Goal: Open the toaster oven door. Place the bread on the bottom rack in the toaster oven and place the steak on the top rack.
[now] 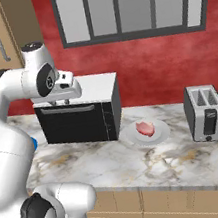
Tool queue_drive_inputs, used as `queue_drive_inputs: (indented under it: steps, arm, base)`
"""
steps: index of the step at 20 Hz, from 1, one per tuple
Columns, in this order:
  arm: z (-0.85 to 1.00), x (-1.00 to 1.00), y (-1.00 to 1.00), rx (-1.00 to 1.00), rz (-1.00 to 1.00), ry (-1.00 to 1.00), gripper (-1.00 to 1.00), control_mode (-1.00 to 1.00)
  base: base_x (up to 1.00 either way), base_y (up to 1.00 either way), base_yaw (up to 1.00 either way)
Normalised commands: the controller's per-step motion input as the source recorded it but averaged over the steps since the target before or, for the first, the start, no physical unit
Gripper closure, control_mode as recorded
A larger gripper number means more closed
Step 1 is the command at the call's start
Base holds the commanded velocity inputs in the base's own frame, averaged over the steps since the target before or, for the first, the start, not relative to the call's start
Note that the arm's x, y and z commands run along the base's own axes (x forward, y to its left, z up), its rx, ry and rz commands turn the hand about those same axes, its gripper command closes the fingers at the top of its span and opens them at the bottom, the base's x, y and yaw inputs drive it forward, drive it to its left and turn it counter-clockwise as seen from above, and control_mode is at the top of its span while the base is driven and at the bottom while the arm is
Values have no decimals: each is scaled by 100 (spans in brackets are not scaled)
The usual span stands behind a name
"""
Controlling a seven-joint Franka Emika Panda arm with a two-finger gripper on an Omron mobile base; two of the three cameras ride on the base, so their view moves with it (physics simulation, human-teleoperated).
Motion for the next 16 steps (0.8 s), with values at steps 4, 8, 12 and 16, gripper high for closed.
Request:
queue_drive_inputs:
  steps: [4, 8, 12, 16]
  arm:
    - [-4, -2, 1, -6, 0, 1, -100, -100]
    - [-24, -2, 25, -27, 1, 8, -100, -100]
    - [-31, 0, 38, -39, 11, 14, -100, -100]
    - [-34, 1, 24, -42, 21, 14, -100, -100]
  base:
    - [0, 0, 0]
    - [0, 0, 0]
    - [0, 0, 0]
    - [0, 0, 0]
